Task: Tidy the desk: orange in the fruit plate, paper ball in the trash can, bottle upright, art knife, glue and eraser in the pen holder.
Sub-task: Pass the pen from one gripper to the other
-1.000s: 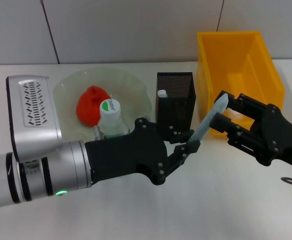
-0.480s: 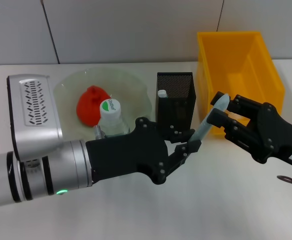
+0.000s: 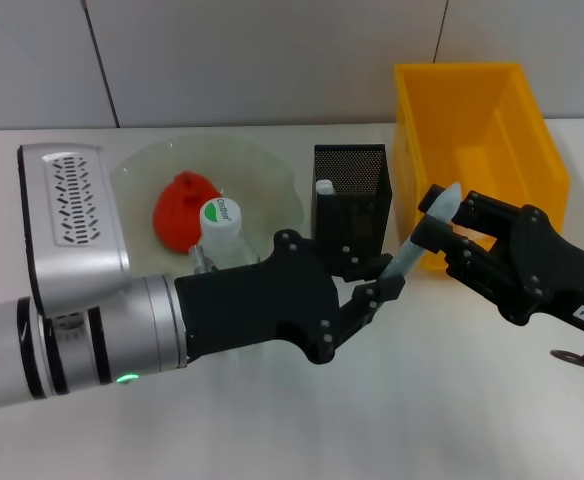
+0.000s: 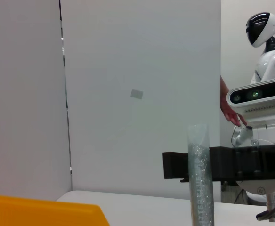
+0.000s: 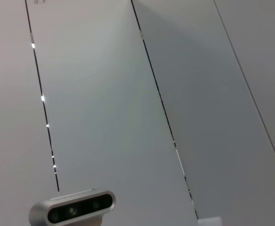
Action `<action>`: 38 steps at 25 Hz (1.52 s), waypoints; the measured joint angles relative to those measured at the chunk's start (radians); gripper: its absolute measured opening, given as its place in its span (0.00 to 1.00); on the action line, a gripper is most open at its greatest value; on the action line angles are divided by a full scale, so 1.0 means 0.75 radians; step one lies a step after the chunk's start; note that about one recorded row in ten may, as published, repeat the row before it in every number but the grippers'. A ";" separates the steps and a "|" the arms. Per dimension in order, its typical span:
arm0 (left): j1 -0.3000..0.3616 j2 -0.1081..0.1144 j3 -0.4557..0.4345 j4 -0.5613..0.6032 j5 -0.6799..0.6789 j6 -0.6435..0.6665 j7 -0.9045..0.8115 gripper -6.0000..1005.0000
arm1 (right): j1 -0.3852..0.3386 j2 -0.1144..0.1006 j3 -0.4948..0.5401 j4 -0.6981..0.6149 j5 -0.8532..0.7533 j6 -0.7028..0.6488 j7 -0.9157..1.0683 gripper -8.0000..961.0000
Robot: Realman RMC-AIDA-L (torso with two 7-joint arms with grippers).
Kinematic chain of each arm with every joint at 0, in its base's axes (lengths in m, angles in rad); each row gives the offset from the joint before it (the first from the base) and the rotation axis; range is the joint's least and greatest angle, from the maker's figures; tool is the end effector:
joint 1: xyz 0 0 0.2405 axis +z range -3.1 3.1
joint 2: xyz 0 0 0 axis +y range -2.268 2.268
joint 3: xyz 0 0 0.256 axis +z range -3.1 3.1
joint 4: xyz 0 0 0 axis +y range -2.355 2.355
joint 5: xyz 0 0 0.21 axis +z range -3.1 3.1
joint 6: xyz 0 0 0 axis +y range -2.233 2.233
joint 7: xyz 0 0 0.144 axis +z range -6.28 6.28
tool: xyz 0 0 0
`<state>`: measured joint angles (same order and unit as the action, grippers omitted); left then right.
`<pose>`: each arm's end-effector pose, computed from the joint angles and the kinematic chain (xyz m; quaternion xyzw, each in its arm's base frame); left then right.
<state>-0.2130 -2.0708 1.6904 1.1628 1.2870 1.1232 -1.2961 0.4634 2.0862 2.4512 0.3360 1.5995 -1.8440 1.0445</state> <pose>-0.1585 0.2876 -0.0543 -0.9417 -0.0442 -0.3060 0.1330 0.2406 0.2826 -0.0011 -0.8373 0.1472 0.5083 0.1374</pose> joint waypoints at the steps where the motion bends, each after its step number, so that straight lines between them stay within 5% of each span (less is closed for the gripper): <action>1: 0.000 0.000 0.000 0.000 0.000 0.000 0.000 0.14 | 0.001 0.000 0.000 0.000 -0.001 0.001 0.000 0.42; 14: -0.026 0.000 -0.014 -0.031 0.000 -0.004 0.000 0.15 | 0.017 0.000 0.003 -0.009 0.000 0.016 0.004 0.35; 16: -0.028 0.000 -0.014 -0.033 0.000 -0.005 0.000 0.15 | 0.022 0.000 0.006 -0.016 0.001 0.021 0.007 0.21; 33: -0.036 0.000 -0.011 -0.037 0.007 0.001 0.013 0.16 | 0.032 0.000 0.007 -0.027 0.003 0.036 0.011 0.16; 38: -0.035 0.000 -0.014 -0.042 0.003 -0.001 0.003 0.41 | 0.033 0.000 0.006 -0.027 0.003 0.036 0.011 0.16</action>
<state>-0.2396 -2.0709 1.6802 1.1314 1.2893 1.1226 -1.2938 0.4878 2.0862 2.4558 0.3160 1.6014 -1.8170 1.0531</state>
